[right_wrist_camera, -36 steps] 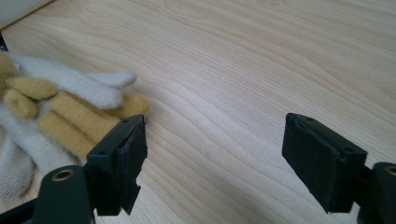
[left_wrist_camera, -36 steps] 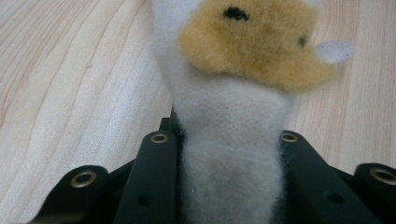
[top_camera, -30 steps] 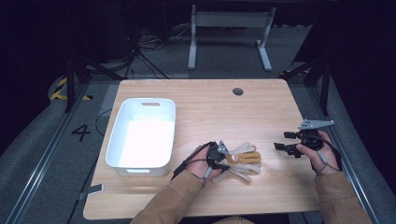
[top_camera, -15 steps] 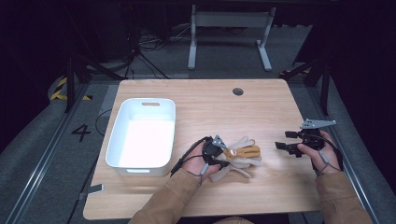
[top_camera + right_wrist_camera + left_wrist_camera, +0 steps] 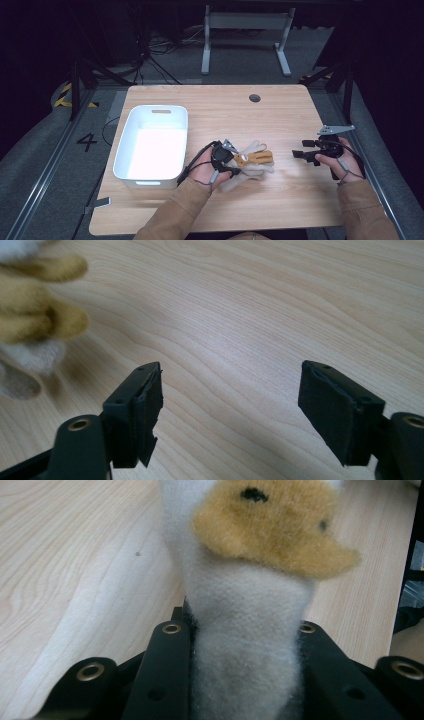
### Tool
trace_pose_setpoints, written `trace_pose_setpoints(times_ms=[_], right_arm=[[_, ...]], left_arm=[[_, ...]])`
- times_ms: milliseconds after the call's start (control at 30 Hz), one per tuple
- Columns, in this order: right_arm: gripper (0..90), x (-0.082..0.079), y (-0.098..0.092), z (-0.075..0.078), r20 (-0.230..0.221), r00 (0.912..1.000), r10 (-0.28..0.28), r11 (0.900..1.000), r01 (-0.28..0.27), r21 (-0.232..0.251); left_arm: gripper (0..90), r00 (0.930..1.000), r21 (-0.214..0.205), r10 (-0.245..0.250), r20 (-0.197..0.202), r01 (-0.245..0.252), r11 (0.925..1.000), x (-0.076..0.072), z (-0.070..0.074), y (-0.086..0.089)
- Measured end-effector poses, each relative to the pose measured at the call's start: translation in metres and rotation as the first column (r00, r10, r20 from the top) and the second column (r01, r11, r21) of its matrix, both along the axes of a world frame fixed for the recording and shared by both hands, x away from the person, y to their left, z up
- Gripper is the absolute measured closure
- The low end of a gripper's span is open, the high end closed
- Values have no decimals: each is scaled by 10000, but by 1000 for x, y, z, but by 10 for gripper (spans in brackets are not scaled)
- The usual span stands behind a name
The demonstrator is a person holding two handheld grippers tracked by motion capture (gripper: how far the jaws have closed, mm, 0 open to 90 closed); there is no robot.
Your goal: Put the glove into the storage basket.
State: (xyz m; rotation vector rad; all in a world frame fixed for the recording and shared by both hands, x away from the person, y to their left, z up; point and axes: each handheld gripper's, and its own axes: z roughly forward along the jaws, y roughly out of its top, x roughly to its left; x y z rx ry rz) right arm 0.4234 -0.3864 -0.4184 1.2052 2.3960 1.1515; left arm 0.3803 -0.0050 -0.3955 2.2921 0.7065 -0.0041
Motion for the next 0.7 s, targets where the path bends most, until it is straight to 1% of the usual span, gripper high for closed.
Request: trace_pose_setpoints(times_ms=[100,167,200,267,333,367,433,500,567,633,700], right_arm=[[283,4,3,0,-19,10000,36,9999,-37,-139],[306,7,6,1,-22,10000,87,9998,-87,-181],[334,8,7,1,-75,9999,113,9996,-115,-273],[391,10,9,2,-349,9991,234,9983,-252,-532],[422,13,12,1,-562,9975,433,9972,-466,-589],[444,15,13,0,-572,9971,510,9968,-544,-589],[467,18,16,-1,-715,9950,703,9941,-758,-771],[474,20,18,-3,-796,9942,723,9930,-792,-872],[493,23,20,-4,-961,9932,656,9944,-730,-759],[491,24,22,-5,-1001,9925,705,9954,-766,-579],[485,25,24,-5,-862,9941,658,9956,-712,-604]], left_arm=[[736,9998,-63,204,-16,-204,9998,1,7,5],[736,9994,-89,345,-77,-346,9994,0,12,9],[736,9989,-132,460,-80,-461,9989,0,15,11],[736,9984,-164,554,-115,-556,9983,0,19,15],[735,9973,-261,717,-126,-720,9971,0,24,19],[735,9968,-247,787,-107,-789,9966,0,27,21],[736,9961,-238,877,-91,-879,9958,-1,31,25],[735,9953,-200,962,-97,-964,9951,-1,37,28],[735,9940,-175,1093,-57,-1094,9938,-1,42,32],[735,9921,-180,1255,-22,-1255,9919,-1,48,36],[735,9901,-227,1399,-83,-1400,9899,-1,53,40]])
